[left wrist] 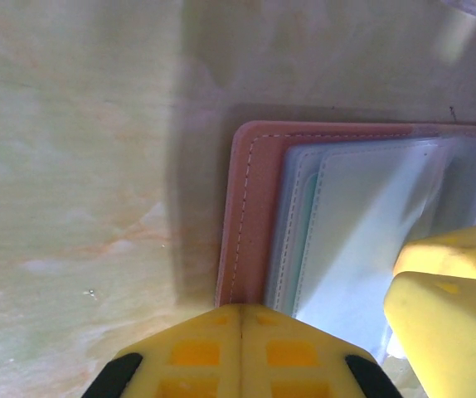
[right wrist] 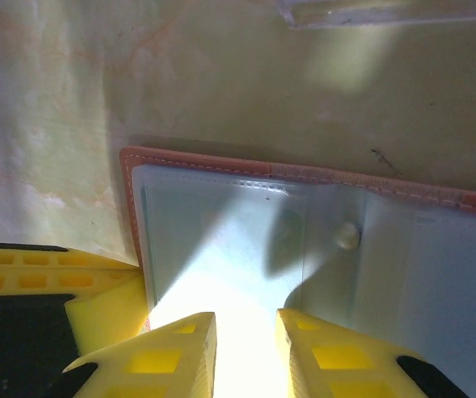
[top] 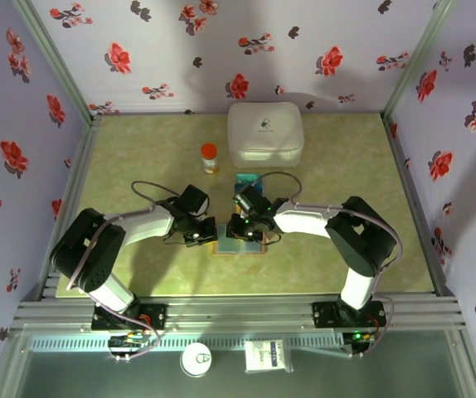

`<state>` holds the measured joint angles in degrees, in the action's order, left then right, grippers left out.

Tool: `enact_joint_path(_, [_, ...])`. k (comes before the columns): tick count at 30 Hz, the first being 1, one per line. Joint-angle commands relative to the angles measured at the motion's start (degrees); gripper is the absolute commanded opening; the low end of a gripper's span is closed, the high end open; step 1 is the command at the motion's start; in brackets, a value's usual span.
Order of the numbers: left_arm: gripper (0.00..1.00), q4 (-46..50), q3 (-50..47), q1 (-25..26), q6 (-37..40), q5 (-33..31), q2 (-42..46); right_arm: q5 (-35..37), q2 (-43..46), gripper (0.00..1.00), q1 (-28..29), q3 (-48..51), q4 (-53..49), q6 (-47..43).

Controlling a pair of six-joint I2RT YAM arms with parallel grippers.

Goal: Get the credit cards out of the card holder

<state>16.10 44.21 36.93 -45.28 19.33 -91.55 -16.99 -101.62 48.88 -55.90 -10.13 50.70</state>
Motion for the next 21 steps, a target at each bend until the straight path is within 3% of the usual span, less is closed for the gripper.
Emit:
enact_joint_path(1, [0.00,3.93,0.62,-0.76,1.81,-1.49,-0.65,-0.80,-1.04,0.25,0.33,-1.03,-0.16,0.72])
enact_joint_path(11, [0.00,5.17,0.75,-1.33,2.57,-2.19,-0.74,5.45,0.18,0.25,0.29,-1.90,-8.02,-1.56])
enact_joint_path(21, [0.00,7.23,2.67,-1.51,2.47,-2.64,1.43,3.06,0.16,0.25,0.25,0.08,-2.81,-1.04])
